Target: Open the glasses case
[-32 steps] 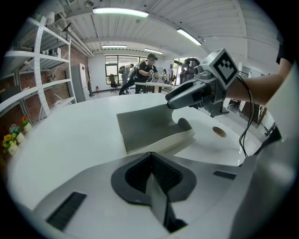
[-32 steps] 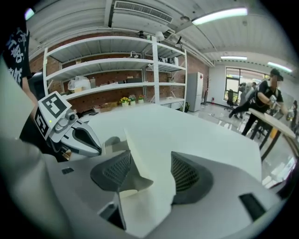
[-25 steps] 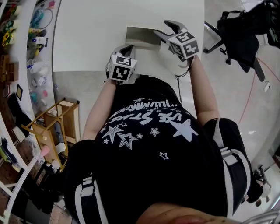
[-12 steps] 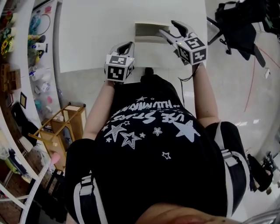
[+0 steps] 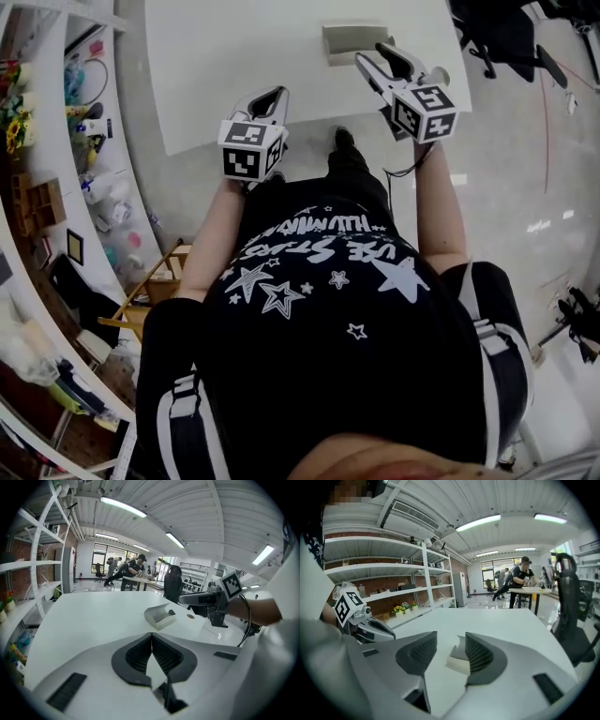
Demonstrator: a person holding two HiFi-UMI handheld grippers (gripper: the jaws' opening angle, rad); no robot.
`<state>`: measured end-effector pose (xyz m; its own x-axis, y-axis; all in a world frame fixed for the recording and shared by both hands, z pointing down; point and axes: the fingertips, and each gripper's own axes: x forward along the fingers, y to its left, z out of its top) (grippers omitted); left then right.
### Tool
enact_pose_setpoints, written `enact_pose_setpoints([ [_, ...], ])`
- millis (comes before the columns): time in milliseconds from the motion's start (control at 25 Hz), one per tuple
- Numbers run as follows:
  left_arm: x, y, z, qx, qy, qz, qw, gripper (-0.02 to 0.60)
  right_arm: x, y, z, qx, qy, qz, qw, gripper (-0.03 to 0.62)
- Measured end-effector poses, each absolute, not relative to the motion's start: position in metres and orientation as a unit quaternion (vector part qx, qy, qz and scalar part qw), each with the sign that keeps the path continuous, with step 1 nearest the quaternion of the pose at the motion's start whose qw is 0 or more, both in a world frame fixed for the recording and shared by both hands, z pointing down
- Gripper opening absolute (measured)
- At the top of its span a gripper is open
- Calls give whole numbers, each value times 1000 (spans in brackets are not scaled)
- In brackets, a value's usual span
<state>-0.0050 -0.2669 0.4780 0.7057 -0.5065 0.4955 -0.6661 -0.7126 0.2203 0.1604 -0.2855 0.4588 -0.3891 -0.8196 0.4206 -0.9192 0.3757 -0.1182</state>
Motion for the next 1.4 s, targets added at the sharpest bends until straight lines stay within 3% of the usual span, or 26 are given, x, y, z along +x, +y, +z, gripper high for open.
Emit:
enact_pose_setpoints([
  [400,-79,-224,449,928,-281,169,178,14,72,-205,464,588,-776,193,122,92],
  [680,-85,-195,446,930,-264,169,190,14,57,-166,462,593,-768,210,116,51],
  [1400,-68,-28,395,946,-269,120,134,14,45,23,438,585,-787,184,69,44],
])
